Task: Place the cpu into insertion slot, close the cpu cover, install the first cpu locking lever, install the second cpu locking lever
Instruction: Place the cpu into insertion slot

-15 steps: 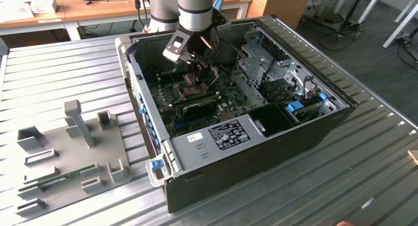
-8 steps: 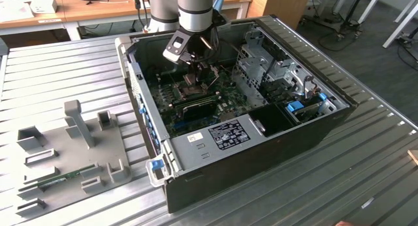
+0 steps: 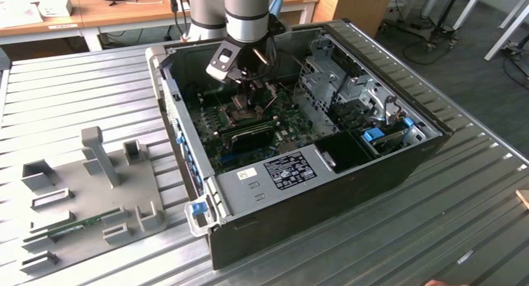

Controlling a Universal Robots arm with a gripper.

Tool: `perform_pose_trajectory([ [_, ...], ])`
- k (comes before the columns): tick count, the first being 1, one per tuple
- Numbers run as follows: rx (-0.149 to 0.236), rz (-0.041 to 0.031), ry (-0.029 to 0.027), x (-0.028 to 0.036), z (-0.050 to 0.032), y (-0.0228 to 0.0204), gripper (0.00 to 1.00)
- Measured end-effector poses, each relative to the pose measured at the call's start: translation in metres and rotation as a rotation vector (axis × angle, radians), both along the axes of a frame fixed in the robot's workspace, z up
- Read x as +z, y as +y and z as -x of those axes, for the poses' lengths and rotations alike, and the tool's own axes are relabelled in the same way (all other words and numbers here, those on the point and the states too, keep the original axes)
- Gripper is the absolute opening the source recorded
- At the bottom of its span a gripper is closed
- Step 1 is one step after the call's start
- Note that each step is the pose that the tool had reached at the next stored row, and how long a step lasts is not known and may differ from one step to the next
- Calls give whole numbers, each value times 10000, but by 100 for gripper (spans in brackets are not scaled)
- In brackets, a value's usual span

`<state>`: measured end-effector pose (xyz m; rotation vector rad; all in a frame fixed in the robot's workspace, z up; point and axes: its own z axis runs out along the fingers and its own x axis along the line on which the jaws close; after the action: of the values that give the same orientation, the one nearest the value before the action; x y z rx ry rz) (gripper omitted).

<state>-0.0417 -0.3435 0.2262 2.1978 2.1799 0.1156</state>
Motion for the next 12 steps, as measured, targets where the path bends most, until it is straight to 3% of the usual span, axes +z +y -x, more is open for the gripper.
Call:
perform_pose_trajectory([
  [12,0,0,0,-89,51,0,54],
])
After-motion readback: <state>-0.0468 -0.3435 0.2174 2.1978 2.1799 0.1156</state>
